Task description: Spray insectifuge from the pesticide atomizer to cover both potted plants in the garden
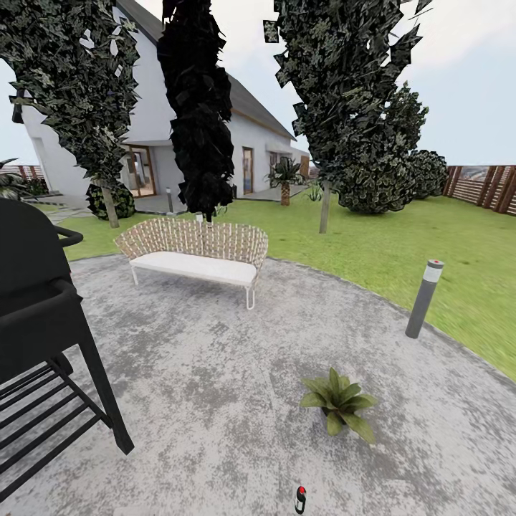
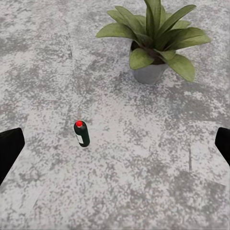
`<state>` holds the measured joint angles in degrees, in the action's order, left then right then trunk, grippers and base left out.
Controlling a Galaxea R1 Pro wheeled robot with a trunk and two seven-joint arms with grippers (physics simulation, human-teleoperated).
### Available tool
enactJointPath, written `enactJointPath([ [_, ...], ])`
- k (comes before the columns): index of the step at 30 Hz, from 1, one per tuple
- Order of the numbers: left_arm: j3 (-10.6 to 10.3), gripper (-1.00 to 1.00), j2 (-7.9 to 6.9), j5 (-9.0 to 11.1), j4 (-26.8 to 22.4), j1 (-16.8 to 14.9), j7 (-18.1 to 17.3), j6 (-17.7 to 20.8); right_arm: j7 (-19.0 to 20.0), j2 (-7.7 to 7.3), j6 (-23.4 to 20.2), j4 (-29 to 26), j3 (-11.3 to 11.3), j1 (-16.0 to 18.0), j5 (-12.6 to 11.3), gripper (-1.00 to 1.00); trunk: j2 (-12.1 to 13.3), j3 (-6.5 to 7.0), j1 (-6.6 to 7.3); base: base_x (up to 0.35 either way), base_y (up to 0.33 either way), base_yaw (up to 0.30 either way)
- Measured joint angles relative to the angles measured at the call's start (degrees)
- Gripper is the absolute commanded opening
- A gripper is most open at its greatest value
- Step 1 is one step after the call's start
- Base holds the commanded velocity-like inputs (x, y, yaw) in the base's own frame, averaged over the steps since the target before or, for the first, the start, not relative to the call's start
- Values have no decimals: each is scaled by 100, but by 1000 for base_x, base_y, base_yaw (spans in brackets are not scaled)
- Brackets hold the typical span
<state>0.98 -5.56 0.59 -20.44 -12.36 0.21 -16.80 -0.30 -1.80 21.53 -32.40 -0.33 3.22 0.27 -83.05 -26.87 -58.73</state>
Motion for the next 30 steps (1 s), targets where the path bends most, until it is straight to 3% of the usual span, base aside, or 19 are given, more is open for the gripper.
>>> enactJointPath([
  [30,-9,100,-5,5,9,-8,-29,-15,-2,-23,203,3,-3,0,12,100,-1162,-520,-636,0,0,0],
])
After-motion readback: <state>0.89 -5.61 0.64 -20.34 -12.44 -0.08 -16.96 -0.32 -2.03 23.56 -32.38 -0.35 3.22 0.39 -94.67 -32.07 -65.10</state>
